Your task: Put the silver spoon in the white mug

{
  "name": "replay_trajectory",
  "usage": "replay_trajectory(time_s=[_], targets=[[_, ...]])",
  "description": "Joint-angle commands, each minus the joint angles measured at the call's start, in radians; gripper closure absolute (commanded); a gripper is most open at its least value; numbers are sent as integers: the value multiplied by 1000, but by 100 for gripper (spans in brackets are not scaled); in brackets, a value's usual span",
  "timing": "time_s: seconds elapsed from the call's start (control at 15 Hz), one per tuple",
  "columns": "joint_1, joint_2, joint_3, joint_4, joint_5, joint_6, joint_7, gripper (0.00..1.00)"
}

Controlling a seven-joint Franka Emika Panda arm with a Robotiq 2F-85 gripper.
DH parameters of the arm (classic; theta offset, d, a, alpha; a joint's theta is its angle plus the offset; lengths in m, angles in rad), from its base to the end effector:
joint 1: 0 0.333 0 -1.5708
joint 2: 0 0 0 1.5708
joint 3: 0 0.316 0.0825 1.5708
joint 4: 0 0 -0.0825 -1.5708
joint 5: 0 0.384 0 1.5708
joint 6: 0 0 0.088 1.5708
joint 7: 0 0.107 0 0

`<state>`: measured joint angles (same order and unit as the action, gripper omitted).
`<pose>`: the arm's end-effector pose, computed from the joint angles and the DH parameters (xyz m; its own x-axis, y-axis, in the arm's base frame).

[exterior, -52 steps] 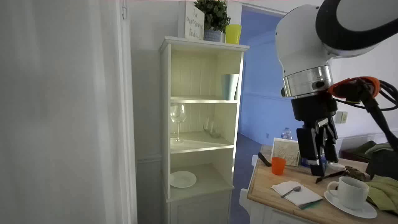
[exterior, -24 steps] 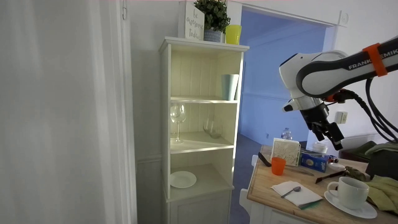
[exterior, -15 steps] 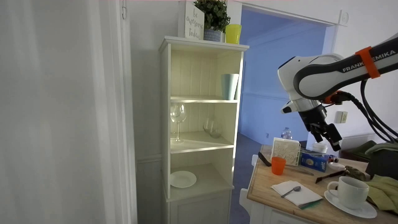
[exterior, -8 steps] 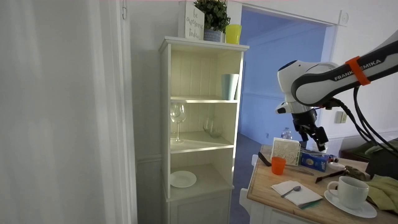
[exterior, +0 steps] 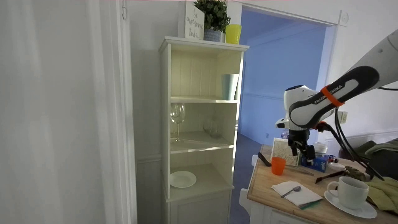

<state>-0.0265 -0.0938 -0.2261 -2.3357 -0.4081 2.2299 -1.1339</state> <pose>0.4742 -0.1354 0.3736 0.4139 0.8649 -0.2841 0.9091 -0.4091 0.0791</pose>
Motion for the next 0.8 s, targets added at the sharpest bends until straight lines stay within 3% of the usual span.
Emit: replay_trajectory(time_s=[0.0, 0.4, 0.47, 0.73], targets=[[-34, 124, 31, 20, 87, 98, -72, 0], [-47, 274, 83, 49, 46, 127, -36, 0], [-46, 280, 84, 48, 11, 133, -30, 0], [-53, 269, 99, 33, 44, 122, -32, 0]])
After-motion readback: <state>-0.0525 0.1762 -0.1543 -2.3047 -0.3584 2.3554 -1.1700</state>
